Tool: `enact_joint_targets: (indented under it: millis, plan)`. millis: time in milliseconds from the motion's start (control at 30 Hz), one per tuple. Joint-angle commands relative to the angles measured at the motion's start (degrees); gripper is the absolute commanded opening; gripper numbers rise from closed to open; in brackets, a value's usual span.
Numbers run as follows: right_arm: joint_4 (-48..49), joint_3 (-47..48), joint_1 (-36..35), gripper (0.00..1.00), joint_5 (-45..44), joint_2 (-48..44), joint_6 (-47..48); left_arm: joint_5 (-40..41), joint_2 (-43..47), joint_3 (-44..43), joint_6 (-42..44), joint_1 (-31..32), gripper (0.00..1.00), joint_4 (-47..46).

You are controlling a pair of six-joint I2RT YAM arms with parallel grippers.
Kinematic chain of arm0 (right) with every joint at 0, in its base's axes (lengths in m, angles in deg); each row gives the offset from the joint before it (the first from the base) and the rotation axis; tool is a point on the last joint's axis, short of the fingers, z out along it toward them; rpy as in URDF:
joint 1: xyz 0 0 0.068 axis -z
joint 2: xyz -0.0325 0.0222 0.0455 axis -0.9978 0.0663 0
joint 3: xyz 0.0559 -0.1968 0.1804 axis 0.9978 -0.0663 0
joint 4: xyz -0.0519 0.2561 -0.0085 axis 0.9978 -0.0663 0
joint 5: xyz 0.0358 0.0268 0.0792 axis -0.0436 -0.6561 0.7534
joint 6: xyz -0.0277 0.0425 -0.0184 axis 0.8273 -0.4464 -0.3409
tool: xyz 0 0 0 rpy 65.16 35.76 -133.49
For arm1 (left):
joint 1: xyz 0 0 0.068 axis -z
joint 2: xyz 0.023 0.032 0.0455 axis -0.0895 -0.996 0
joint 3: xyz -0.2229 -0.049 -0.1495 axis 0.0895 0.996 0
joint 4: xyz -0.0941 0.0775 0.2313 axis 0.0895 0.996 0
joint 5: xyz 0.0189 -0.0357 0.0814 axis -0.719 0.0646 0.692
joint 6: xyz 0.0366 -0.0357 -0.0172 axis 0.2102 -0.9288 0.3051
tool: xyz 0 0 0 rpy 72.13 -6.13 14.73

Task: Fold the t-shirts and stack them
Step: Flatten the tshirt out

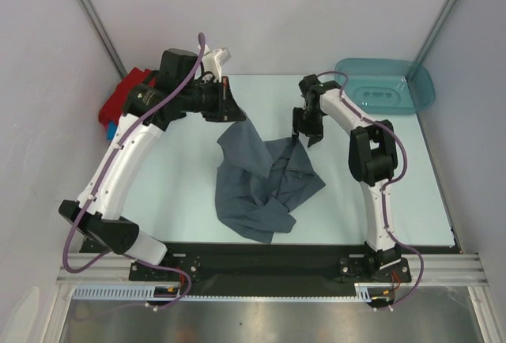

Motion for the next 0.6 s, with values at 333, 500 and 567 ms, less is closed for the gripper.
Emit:
enact_joint_targets:
  millis: [333,500,567]
  plan:
    - [-9.38,0.89,-7.67,0.50,-22.21,-4.24,1.99,-1.67,-0.20,-1.61,-0.75,-0.75,0.00,-1.82]
    - [-10.69,1.25,-8.11,0.32,-24.77,-5.04,1.55,-1.94,-0.03,-1.08,-0.75,-0.84,0.00,-1.82]
    - [-11.14,0.63,-8.29,0.16,-25.65,-5.39,1.20,-2.02,-0.03,-0.99,-0.75,-0.84,0.00,-1.91]
